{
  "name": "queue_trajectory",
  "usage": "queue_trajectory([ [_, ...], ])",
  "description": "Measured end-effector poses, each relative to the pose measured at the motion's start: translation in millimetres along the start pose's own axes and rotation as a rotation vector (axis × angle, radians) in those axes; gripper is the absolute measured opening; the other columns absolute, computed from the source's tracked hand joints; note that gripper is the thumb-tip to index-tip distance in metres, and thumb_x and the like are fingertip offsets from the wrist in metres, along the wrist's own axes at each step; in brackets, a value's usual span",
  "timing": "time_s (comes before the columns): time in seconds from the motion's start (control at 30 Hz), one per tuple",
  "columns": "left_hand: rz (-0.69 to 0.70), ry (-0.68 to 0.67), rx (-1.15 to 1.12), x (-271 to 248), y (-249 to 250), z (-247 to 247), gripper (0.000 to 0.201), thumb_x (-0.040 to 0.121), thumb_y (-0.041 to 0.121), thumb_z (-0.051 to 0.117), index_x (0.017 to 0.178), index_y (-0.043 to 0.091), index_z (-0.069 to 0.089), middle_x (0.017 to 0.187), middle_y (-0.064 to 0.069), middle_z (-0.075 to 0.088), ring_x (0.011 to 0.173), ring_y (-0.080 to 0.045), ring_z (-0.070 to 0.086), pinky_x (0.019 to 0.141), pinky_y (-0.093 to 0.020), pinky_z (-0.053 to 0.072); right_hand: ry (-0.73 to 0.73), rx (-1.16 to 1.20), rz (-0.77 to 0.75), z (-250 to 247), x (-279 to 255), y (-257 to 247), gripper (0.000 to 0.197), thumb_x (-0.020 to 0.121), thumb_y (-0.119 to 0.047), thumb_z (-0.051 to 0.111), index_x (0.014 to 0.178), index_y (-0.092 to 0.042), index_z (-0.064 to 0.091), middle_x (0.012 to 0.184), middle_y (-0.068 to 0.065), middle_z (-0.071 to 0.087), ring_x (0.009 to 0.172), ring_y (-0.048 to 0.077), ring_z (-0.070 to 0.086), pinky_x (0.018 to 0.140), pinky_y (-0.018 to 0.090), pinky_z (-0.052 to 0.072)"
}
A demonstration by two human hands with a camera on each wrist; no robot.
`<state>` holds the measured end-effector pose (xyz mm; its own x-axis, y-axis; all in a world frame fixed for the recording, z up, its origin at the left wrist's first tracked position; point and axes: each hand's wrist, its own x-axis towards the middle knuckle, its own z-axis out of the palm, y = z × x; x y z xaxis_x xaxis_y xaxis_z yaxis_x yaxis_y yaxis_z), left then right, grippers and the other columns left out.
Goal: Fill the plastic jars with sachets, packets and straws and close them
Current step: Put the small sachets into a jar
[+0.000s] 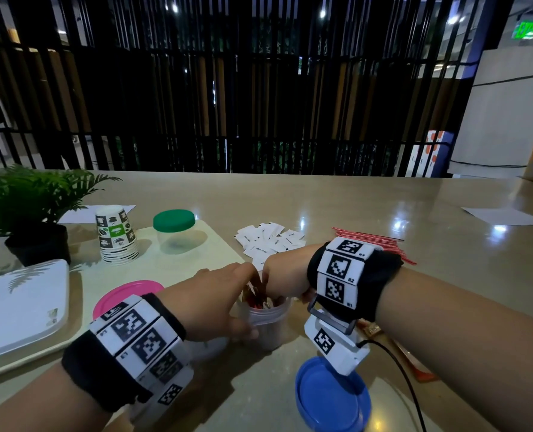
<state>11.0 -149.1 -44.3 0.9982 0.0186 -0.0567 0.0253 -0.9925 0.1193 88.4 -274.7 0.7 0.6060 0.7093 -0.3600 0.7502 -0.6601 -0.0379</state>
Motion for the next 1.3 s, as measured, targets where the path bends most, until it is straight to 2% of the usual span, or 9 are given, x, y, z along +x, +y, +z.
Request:
queue_trajectory([
  [0.13, 0.025, -0.005, 0.001, -0.6, 1.1, -1.0, 0.070, 0.076, 0.057, 0.071, 0.132, 0.038, 0.034, 0.134, 0.011, 0.047, 0.116, -0.014, 0.049, 0.099, -0.037, 0.046, -0.007, -0.019, 0.026, 0.0, -2.0, -0.2, 0.034, 0.101, -0.012, 0.037, 0.129, 0.001, 0.051, 0.068, 0.003, 0.037, 0.052, 0.009, 0.033, 0.028, 0.011, 0.032],
  [0.33, 0.095, -0.030, 0.059, -1.8, 2.7, -3.0, 0.067, 0.083, 0.055, 0.064, 0.141, 0.043, 0.031, 0.145, 0.012, 0.036, 0.126, -0.015, 0.041, 0.106, -0.034, 0.038, -0.017, 0.146, -0.022, 2.0, -3.6, 6.0, 0.033, 0.094, -0.015, 0.054, 0.122, 0.000, 0.059, 0.064, -0.003, 0.044, 0.052, 0.007, 0.039, 0.029, 0.007, 0.032],
  [0.57, 0.084, -0.022, 0.072, 0.2, -0.7, 0.2, 0.062, 0.081, 0.058, 0.064, 0.135, 0.042, 0.037, 0.144, 0.013, 0.037, 0.124, -0.017, 0.043, 0.104, -0.037, 0.041, 0.041, -0.135, -0.040, 1.2, 0.2, 0.5, 0.021, 0.096, -0.019, 0.050, 0.107, -0.005, 0.061, 0.072, 0.002, 0.051, 0.056, 0.010, 0.043, 0.049, 0.016, 0.033],
  [0.67, 0.102, -0.018, 0.051, -0.1, -2.1, 0.0, 0.057, 0.080, 0.059, 0.064, 0.129, 0.046, 0.039, 0.140, 0.015, 0.038, 0.121, -0.015, 0.044, 0.103, -0.036, 0.042, 0.065, 0.116, -0.047, -9.8, 4.8, 17.7, 0.015, 0.093, -0.018, 0.056, 0.101, -0.013, 0.068, 0.087, -0.003, 0.071, 0.066, 0.007, 0.053, 0.054, 0.019, 0.042],
  [0.77, 0.098, -0.019, 0.032, -0.8, -3.7, -0.1, 0.054, 0.079, 0.061, 0.064, 0.125, 0.049, 0.039, 0.138, 0.018, 0.039, 0.119, -0.014, 0.045, 0.101, -0.036, 0.044, 0.210, 0.363, -0.003, -29.5, 2.9, 42.2, 0.010, 0.094, -0.021, 0.056, 0.091, -0.017, 0.064, 0.072, -0.009, 0.072, 0.073, 0.007, 0.060, 0.055, 0.021, 0.046],
  [0.93, 0.087, -0.029, 0.029, -0.3, -3.0, 0.0, 0.054, 0.079, 0.061, 0.065, 0.124, 0.051, 0.038, 0.139, 0.019, 0.039, 0.119, -0.012, 0.044, 0.102, -0.034, 0.043, 0.275, 0.321, 0.154, -22.0, 23.4, 81.9, 0.014, 0.095, -0.016, 0.053, 0.097, -0.011, 0.065, 0.083, 0.000, 0.073, 0.071, 0.011, 0.060, 0.058, 0.023, 0.045],
  [1.03, 0.087, -0.035, 0.029, -1.2, -2.6, -0.6, 0.054, 0.079, 0.061, 0.065, 0.125, 0.050, 0.038, 0.141, 0.019, 0.037, 0.120, -0.013, 0.043, 0.103, -0.034, 0.042, 0.194, 0.124, 0.214, -1.0, 41.8, 96.3, 0.018, 0.091, -0.013, 0.055, 0.104, -0.010, 0.067, 0.102, 0.003, 0.070, 0.087, 0.016, 0.063, 0.073, 0.027, 0.050],
  [1.2, 0.088, -0.043, 0.030, -3.1, -0.4, -1.7, 0.052, 0.081, 0.059, 0.064, 0.125, 0.049, 0.038, 0.142, 0.018, 0.036, 0.120, -0.013, 0.042, 0.104, -0.035, 0.039, 0.006, -0.054, 0.119, 21.2, 55.4, 96.9, 0.057, 0.075, -0.024, 0.076, 0.127, -0.024, 0.052, 0.125, -0.005, 0.052, 0.111, 0.018, 0.052, 0.090, 0.031, 0.047],
  [1.3, 0.092, -0.040, 0.036, -3.9, 1.2, -2.7, 0.052, 0.082, 0.058, 0.063, 0.127, 0.047, 0.039, 0.143, 0.017, 0.035, 0.121, -0.012, 0.041, 0.105, -0.032, 0.037, 0.024, -0.128, 0.086, 28.0, 62.1, 94.7, 0.058, 0.072, -0.023, 0.076, 0.126, -0.022, 0.053, 0.121, -0.002, 0.057, 0.104, 0.020, 0.056, 0.089, 0.035, 0.051],
])
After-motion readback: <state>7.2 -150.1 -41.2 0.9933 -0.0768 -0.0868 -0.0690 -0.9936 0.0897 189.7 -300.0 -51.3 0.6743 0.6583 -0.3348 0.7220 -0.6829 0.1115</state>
